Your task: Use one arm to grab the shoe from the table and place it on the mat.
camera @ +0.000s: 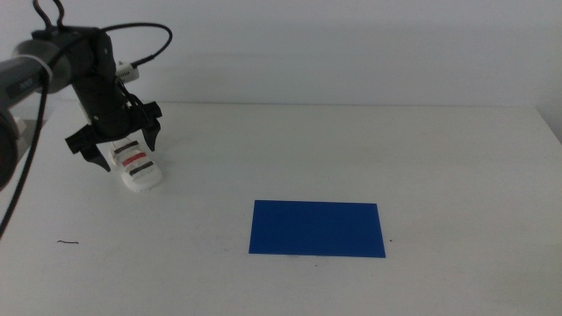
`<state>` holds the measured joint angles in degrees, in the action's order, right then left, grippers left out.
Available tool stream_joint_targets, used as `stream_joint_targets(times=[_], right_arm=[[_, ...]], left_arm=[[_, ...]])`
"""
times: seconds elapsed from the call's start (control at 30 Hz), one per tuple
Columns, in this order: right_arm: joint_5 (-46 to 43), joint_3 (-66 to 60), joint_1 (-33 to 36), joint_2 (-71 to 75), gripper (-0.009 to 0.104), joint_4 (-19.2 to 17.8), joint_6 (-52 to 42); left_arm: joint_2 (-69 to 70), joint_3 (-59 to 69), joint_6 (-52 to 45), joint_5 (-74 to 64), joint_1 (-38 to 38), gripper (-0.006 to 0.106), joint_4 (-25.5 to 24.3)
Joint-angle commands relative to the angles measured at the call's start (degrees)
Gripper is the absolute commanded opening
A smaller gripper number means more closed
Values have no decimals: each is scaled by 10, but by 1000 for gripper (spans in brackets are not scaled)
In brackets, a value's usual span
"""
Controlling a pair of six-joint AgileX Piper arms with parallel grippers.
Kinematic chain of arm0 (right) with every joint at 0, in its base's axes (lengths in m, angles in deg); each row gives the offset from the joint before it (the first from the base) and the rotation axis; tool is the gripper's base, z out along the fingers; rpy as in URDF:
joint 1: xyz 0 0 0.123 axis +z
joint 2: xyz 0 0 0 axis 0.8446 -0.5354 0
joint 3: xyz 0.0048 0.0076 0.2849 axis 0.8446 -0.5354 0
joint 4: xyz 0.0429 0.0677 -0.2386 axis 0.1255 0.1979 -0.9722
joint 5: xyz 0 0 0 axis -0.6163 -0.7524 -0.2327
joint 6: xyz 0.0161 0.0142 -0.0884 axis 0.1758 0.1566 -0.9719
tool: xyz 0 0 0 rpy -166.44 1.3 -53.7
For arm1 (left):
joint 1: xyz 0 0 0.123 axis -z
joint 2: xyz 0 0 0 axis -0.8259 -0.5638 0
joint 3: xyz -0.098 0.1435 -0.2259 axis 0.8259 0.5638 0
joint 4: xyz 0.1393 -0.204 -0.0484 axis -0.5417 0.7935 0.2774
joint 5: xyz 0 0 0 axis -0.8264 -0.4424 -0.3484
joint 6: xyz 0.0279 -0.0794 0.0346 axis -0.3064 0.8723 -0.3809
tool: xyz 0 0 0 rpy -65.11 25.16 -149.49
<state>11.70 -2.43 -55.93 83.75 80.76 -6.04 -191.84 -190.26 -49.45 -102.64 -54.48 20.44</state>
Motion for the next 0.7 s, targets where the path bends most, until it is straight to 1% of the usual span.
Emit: stream_joint_targets(times=[0.0, 0.1, 0.2, 0.27, 0.43, 0.5, 0.53, 0.57, 0.67], right_arm=[[-4, -1, -1, 3, 79, -4, -3], [-4, -1, -1, 3, 79, -4, -3], [-4, -1, -1, 3, 79, -4, -3], [-4, -1, -1, 3, 79, -4, -3], [-4, -1, -1, 3, 79, -4, -3], [-4, -1, -1, 3, 79, -4, -3], [-4, -1, -1, 3, 79, -4, -3], [-4, -1, -1, 3, 79, -4, -3], [-4, -1, -1, 3, 79, -4, -3]], left_arm=[[-6, -4, 6, 11, 3, 94, -3], [-11, -4, -4, 20, 4, 91, -3], [-11, -4, -4, 16, 4, 80, -3], [-11, -4, 12, -2, 4, 65, -4], [11, -3, 12, -63, 7, 17, 13], [41, -3, 12, -85, 15, 0, 8], [57, 1, 16, -85, 24, -2, -2], [77, 12, 16, -85, 32, -2, -11], [162, 67, 54, -85, 72, -2, -59]])
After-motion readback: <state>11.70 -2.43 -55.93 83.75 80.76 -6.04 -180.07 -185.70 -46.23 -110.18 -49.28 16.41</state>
